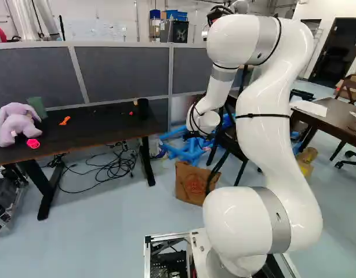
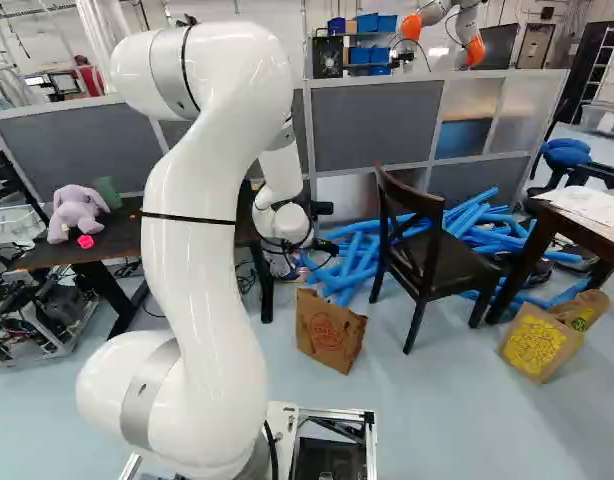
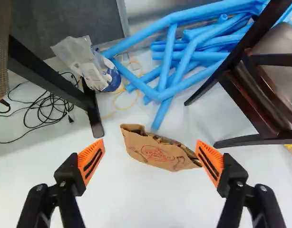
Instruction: Pick up the bag on the ground and place it on the table
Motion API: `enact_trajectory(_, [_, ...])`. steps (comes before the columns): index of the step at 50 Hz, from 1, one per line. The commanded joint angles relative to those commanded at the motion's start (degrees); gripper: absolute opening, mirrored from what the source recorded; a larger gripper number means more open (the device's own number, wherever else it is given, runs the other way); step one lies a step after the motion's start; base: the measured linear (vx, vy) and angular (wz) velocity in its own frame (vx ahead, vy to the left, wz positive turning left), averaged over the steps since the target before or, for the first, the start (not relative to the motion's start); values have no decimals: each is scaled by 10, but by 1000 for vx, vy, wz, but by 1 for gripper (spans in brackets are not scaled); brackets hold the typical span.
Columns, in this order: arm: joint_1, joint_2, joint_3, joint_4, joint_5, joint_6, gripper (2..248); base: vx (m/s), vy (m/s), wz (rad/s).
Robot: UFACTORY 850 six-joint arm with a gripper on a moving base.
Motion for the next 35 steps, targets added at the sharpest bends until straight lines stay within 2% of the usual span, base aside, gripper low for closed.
enact_trajectory(35, [1,-126,-131,-24,-104,0,247,0,0,0])
